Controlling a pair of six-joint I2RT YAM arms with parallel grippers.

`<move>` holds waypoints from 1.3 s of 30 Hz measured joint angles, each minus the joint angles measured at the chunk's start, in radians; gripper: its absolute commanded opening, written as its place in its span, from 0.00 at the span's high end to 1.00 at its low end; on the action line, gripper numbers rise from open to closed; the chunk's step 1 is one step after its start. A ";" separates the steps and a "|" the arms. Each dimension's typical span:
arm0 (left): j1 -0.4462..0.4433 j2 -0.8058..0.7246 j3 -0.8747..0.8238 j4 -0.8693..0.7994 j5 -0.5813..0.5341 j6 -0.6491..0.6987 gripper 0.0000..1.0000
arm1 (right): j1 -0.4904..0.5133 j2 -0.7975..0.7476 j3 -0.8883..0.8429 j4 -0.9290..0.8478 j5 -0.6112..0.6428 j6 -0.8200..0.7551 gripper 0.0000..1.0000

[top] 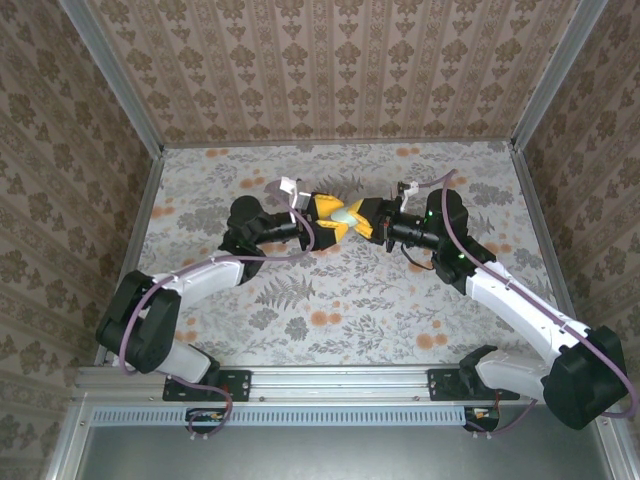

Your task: Insert the wireless bluetooth earbuds into the charging case

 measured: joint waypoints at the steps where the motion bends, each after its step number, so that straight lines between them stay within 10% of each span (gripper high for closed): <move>1: -0.001 0.004 0.003 0.002 0.003 0.000 0.35 | 0.000 0.000 0.000 0.000 0.003 0.000 0.96; 27: -0.005 0.008 0.005 0.003 -0.002 0.000 0.21 | 0.010 0.000 0.000 0.000 0.009 0.000 0.96; 39: -0.005 -0.005 -0.014 -0.011 -0.001 0.002 0.33 | 0.010 0.000 0.000 -0.001 0.010 0.000 0.96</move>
